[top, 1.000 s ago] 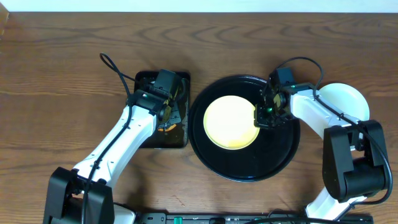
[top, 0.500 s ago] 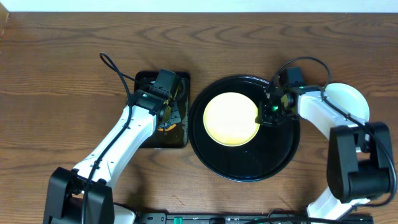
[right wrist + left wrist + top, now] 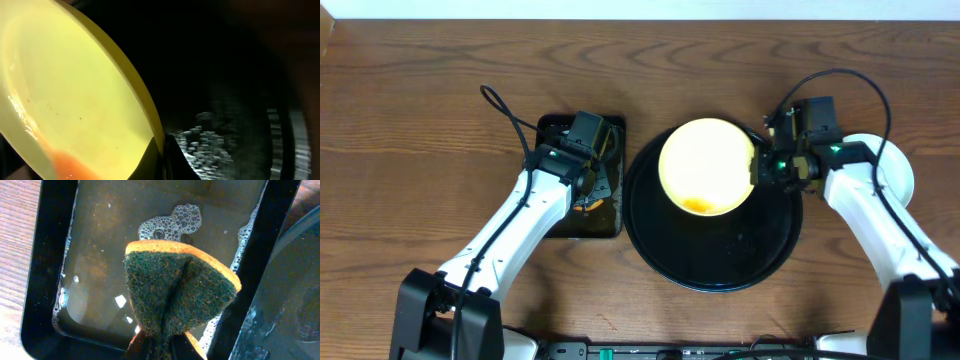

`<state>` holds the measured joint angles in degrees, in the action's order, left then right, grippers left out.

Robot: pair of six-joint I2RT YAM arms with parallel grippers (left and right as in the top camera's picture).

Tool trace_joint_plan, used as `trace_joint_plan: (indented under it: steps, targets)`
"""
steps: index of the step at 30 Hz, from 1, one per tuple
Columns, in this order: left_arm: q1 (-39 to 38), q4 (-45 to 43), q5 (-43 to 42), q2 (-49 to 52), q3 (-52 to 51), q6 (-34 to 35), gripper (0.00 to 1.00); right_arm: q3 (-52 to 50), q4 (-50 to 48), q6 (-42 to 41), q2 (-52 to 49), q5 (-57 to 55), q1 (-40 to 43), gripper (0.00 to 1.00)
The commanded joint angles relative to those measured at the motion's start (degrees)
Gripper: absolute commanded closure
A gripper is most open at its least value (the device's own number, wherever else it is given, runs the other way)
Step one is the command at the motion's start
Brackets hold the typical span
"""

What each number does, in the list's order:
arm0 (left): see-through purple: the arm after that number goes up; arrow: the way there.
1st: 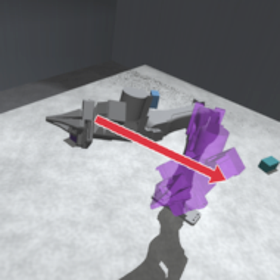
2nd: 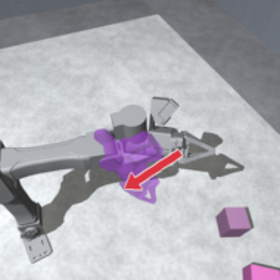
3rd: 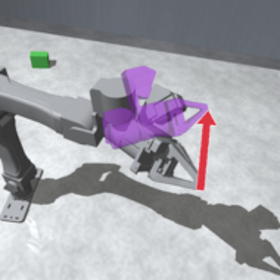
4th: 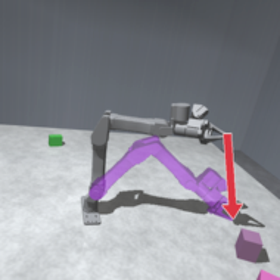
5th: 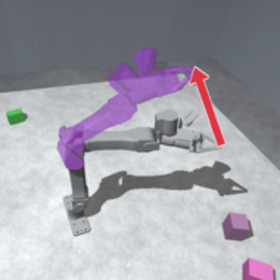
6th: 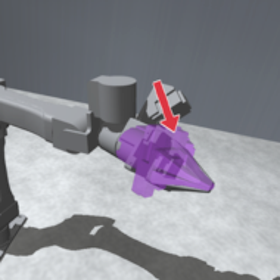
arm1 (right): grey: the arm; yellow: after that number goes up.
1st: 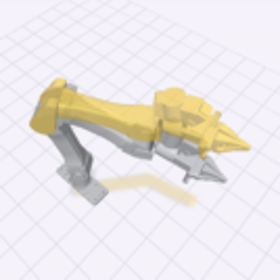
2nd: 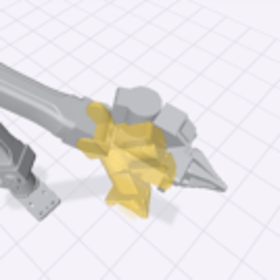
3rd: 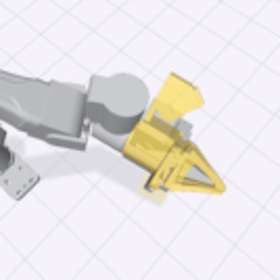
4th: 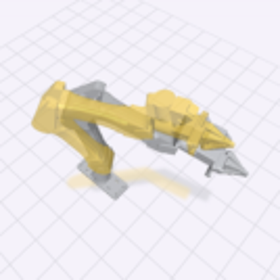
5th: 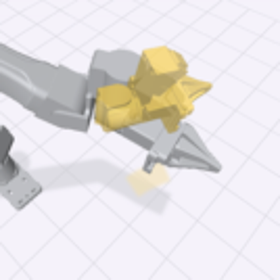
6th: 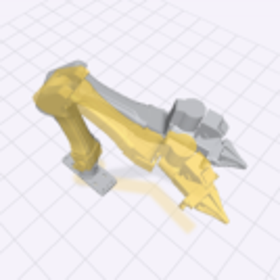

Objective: Clean dirty plates on tray and stack at the side
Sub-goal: 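Tilt the yellow plate up by its rim with the right gripper and lift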

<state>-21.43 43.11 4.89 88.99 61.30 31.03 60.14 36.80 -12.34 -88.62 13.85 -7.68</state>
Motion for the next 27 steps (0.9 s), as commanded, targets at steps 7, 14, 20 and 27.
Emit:
trace_joint_plan:
  steps: [7,14,20,27]
  targets:
    - [0.3,-0.3,1.2,0.5,-0.1,-1.0,0.91,0.2,0.7,1.8,9.0,-26.7,-4.0,0.99]
    - [0.3,-0.5,1.2,0.5,-0.1,-1.0,0.91,0.2,0.7,2.8,9.7,-38.8,-12.3,0.99]
    - [0.3,-0.5,1.2,0.5,-0.1,-1.0,0.91,0.2,0.6,2.8,9.7,-52.3,-20.3,0.99]
    - [0.3,-0.5,1.2,0.5,-0.1,-1.0,0.92,0.2,-0.3,2.8,9.7,-66.9,-27.7,0.99]
